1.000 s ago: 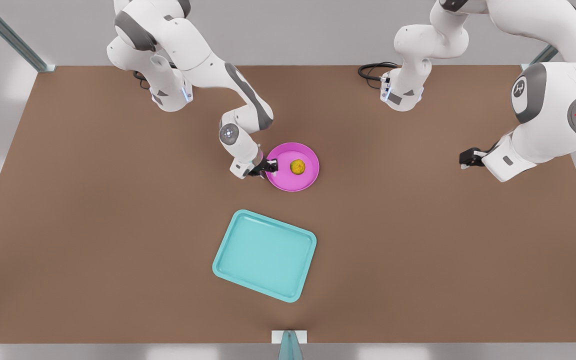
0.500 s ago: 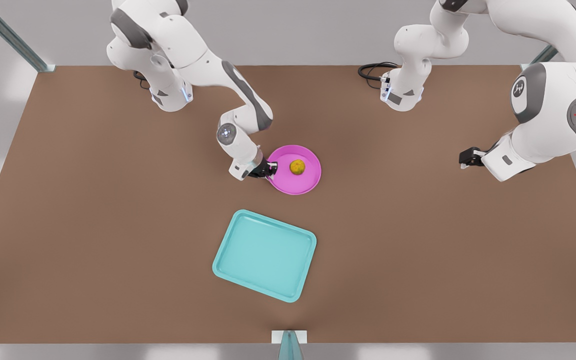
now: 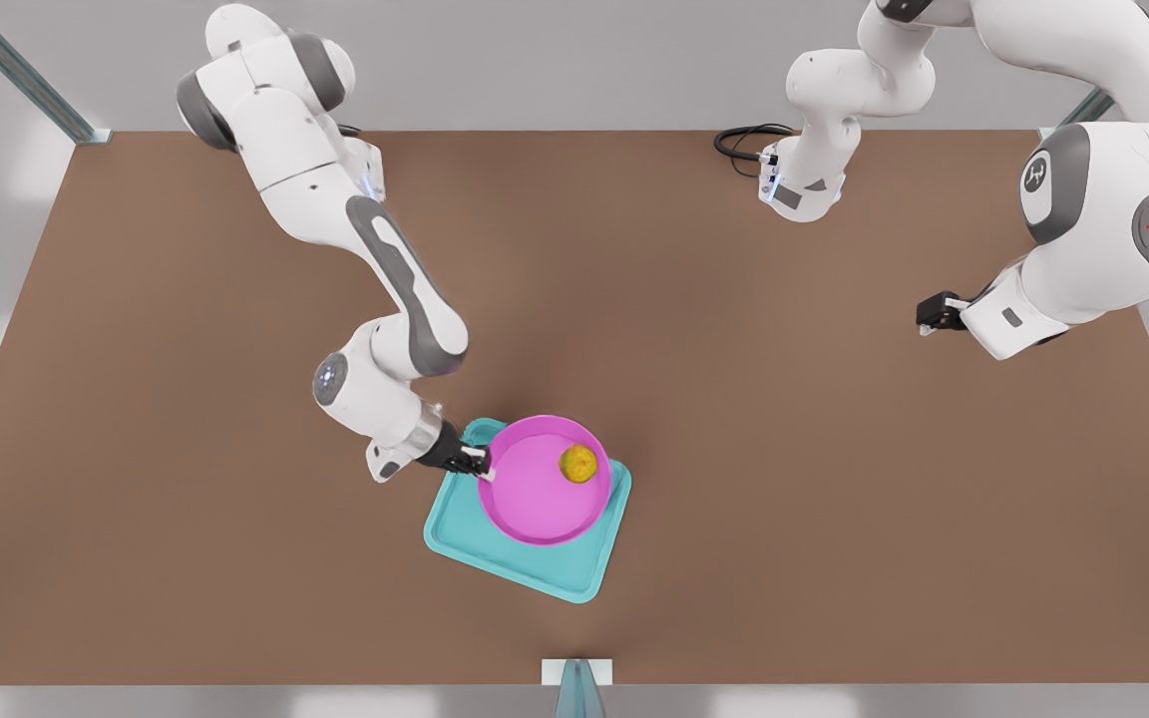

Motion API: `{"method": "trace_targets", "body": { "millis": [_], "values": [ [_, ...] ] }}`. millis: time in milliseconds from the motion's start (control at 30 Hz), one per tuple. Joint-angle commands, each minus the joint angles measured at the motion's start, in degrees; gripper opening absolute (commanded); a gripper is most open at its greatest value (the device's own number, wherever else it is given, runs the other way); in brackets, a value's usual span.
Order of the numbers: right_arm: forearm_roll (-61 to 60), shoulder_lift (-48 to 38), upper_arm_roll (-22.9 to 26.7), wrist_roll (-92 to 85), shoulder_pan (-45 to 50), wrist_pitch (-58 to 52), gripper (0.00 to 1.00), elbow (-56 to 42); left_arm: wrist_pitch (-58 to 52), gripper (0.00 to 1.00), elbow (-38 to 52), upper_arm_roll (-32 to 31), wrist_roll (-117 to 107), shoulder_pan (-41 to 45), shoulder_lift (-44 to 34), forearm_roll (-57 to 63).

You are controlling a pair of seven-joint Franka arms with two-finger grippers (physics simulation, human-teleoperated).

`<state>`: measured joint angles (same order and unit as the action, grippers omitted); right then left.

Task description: Place the orange on the plate with the left arm and the plate on the tray with the right arm

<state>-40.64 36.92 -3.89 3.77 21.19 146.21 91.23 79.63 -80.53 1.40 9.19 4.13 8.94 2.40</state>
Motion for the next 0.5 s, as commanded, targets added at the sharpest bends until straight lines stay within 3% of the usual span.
{"method": "trace_targets", "body": {
  "millis": [0,467],
  "values": [
    [0.47,2.19,0.03,-7.72,-1.94,-13.84,0.21,-3.77,0.0,1.0,0.03,0.0,0.3,0.0,-0.06,0.06],
    [2.14,9.22,0.2,-13.52,-2.47,-13.85,0.21,-12.03,-0.09,1.0,0.03,0.0,0.3,0.0,0.02,0.06]
  ]
}}
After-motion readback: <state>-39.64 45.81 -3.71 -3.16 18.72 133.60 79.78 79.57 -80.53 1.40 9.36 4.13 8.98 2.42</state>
